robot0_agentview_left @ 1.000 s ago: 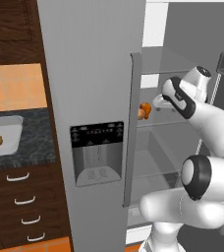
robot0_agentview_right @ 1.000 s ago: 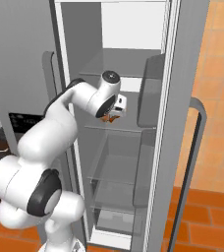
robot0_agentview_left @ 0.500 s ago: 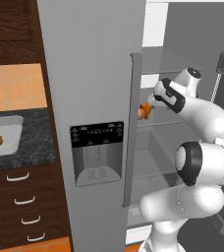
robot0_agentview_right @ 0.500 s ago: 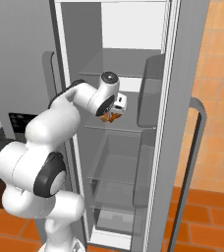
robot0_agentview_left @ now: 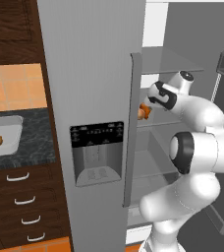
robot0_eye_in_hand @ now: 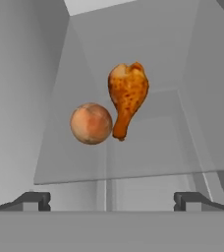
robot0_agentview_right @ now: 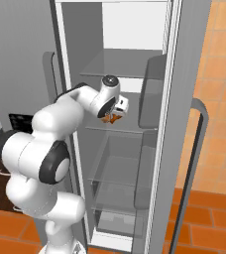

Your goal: Place one onion and one chicken drumstick in each tupperware on the nearby counter, to pack two identical lunches.

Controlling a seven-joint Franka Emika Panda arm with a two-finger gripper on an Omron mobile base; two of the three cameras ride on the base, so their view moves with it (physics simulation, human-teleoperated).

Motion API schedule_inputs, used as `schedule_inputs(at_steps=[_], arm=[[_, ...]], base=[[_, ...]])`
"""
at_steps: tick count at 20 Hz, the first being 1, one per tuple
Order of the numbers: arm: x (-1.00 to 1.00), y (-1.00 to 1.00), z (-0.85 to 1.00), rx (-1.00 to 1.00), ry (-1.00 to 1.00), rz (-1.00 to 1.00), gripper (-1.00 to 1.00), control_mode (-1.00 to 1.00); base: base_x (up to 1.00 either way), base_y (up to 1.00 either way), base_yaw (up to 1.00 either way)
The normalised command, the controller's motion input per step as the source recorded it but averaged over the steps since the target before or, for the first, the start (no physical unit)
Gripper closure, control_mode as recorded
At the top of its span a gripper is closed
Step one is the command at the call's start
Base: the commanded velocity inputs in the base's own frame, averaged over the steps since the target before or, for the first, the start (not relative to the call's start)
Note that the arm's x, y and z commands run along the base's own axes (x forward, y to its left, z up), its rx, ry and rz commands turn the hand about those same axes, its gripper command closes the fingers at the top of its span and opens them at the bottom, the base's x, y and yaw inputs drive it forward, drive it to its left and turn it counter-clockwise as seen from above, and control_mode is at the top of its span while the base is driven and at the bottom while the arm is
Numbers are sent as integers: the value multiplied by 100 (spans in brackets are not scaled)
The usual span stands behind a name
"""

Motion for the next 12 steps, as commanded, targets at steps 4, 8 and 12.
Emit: schedule_inputs(at_steps=[4, 8, 12], arm=[[37, -1, -14, 0, 0, -6, -100, -100], [40, -8, -4, 1, 0, -6, -100, -100], [51, -14, -11, 2, 0, -4, -100, -100]], base=[[0, 0, 0], [0, 0, 0], [0, 0, 0]])
